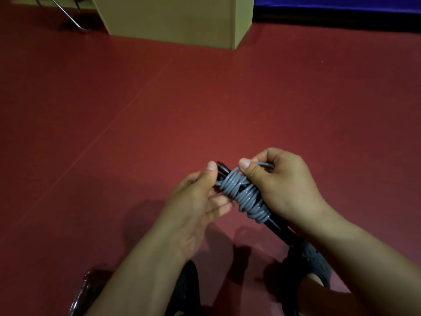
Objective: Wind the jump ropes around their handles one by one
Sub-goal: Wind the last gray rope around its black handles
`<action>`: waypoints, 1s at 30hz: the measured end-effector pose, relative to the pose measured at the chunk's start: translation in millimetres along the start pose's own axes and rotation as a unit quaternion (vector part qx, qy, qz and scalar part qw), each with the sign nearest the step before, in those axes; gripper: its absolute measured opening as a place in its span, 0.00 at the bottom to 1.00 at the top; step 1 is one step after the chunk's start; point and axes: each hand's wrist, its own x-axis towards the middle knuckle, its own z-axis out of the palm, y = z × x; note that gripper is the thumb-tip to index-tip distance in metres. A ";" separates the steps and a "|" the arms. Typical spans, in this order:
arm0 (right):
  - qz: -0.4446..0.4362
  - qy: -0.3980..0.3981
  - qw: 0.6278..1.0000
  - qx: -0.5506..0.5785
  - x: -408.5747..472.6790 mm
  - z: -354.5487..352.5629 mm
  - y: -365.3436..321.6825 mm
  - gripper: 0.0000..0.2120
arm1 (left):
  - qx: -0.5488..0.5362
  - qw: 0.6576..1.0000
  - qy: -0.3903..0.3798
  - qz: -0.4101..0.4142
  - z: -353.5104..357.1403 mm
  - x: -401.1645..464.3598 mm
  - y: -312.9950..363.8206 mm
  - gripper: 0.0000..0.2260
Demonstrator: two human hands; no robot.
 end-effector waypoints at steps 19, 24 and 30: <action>0.022 -0.063 0.981 0.180 -11.8 15.2 -26.7 0.13 | 0.036 0.997 -0.063 -0.019 19.8 -13.3 -0.9 0.31; 0.032 -0.093 0.976 0.193 -7.6 4.9 -33.6 0.16 | 0.022 0.996 -0.081 -0.027 8.7 -11.9 2.1 0.31; 0.041 -0.129 0.981 0.142 -10.2 -4.8 -32.6 0.18 | 0.008 0.996 -0.080 -0.024 1.7 -11.4 5.7 0.29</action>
